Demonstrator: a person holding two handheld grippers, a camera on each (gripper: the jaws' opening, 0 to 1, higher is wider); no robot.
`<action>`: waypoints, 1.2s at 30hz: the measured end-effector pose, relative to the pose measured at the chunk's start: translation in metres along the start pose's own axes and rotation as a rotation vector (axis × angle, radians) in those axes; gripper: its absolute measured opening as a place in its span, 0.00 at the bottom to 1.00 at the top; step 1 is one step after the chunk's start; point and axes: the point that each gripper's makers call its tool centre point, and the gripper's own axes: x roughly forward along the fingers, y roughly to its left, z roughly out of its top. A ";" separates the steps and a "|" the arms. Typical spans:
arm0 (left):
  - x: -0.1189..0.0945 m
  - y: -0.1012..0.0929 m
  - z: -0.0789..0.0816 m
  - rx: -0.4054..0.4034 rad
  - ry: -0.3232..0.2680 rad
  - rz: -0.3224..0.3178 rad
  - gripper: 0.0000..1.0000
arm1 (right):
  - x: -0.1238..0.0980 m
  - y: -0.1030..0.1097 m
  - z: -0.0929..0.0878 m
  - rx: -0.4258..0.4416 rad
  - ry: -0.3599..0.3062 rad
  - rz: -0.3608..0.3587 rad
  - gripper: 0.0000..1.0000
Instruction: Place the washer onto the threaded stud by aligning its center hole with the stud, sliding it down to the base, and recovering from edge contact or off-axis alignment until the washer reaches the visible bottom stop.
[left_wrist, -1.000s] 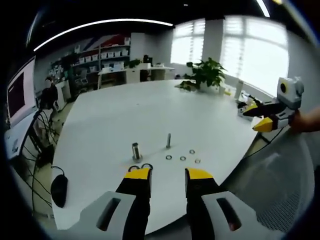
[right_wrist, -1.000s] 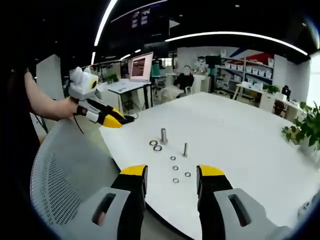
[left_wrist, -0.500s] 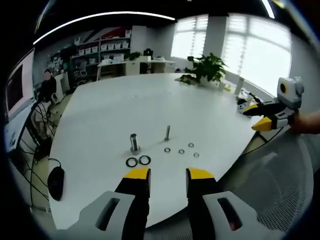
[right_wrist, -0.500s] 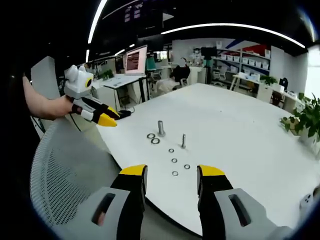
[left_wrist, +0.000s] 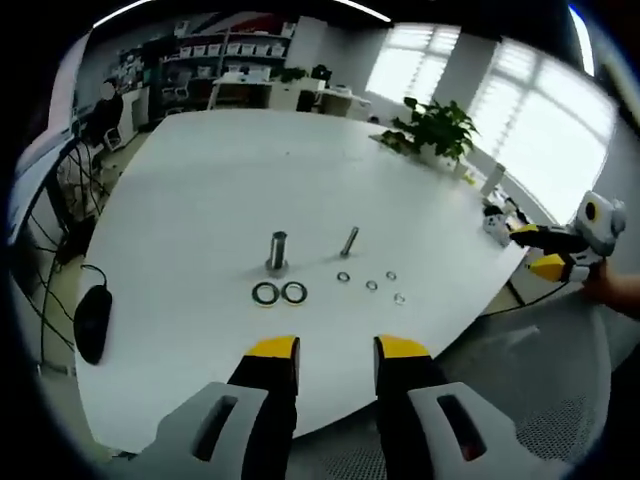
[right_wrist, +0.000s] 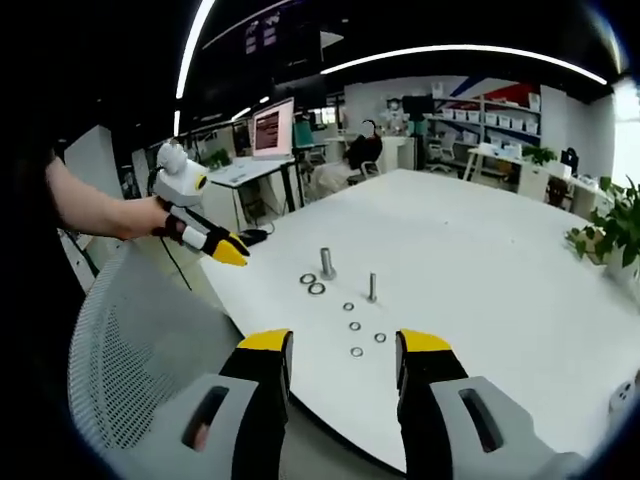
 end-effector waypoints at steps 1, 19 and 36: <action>0.003 0.006 0.001 0.005 0.010 0.004 0.28 | 0.000 -0.001 0.000 0.007 -0.002 -0.001 0.43; 0.068 0.047 0.005 0.246 0.261 0.006 0.32 | 0.002 0.001 -0.002 -0.004 0.009 0.007 0.44; 0.105 0.060 0.003 0.474 0.442 -0.008 0.32 | 0.001 -0.004 -0.002 -0.005 0.004 -0.013 0.45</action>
